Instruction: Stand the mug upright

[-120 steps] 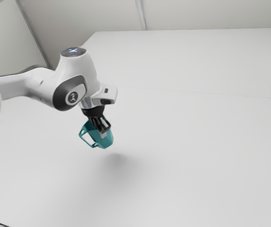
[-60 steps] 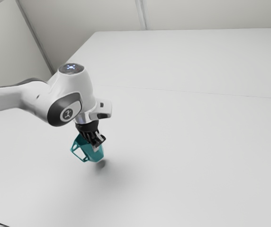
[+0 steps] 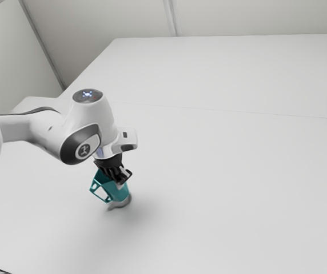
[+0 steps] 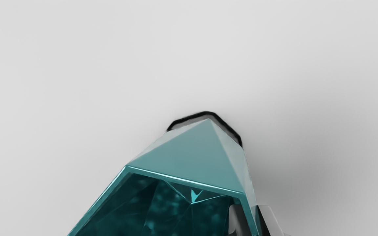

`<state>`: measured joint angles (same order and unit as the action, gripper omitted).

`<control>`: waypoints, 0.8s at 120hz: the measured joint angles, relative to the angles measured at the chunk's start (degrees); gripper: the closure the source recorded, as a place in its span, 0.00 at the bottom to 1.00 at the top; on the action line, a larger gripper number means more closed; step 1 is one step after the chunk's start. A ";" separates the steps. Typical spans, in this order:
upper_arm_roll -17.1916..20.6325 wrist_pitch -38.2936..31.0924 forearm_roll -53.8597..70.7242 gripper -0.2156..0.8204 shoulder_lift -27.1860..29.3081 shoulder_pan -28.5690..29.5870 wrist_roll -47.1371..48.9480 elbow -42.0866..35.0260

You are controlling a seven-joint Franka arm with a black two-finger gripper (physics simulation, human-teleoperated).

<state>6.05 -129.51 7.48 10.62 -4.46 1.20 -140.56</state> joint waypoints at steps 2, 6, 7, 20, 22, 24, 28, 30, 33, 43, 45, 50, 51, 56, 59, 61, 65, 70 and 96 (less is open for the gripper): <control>0.00 -0.10 0.00 0.97 -0.15 0.00 0.13 0.00; -0.01 -0.28 0.01 0.97 -0.40 0.01 0.38 0.00; 0.00 -0.32 0.01 0.97 -0.48 0.01 0.44 0.00; 0.00 -0.72 0.01 0.97 -1.22 0.04 1.14 0.00; -0.01 -0.77 0.01 0.96 -1.31 0.04 1.25 0.00; 0.00 -0.81 0.02 0.96 -1.40 0.04 1.35 0.00; -0.02 -0.88 0.02 0.96 -1.58 0.03 1.53 0.00; -0.02 -0.91 0.02 0.96 -1.66 0.05 1.62 0.00; -0.03 -0.95 0.03 0.96 -1.75 0.04 1.75 0.00; 0.00 -1.04 -0.20 0.90 -1.85 0.06 1.99 0.00; -0.01 -1.05 -0.28 0.88 -1.83 0.05 2.00 0.00; 0.01 -1.08 -0.43 0.82 -1.71 0.04 2.02 0.00; 0.01 -1.08 -0.45 0.80 -1.67 0.04 2.03 0.00; 0.03 -1.10 -0.55 0.71 -1.43 0.01 2.05 0.00; 0.06 -1.12 -0.59 0.66 -1.29 -0.01 2.07 0.00; 0.07 -1.15 -0.62 0.62 -1.20 -0.02 2.08 0.00; 0.09 -1.26 -0.65 0.57 -0.96 -0.03 2.09 0.01; 0.13 -1.37 -0.69 0.50 -0.48 -0.02 2.11 0.05; 0.79 -1.03 -1.00 0.33 3.60 0.03 2.06 0.47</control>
<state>6.84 -130.54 6.48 14.22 -4.42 3.27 -140.09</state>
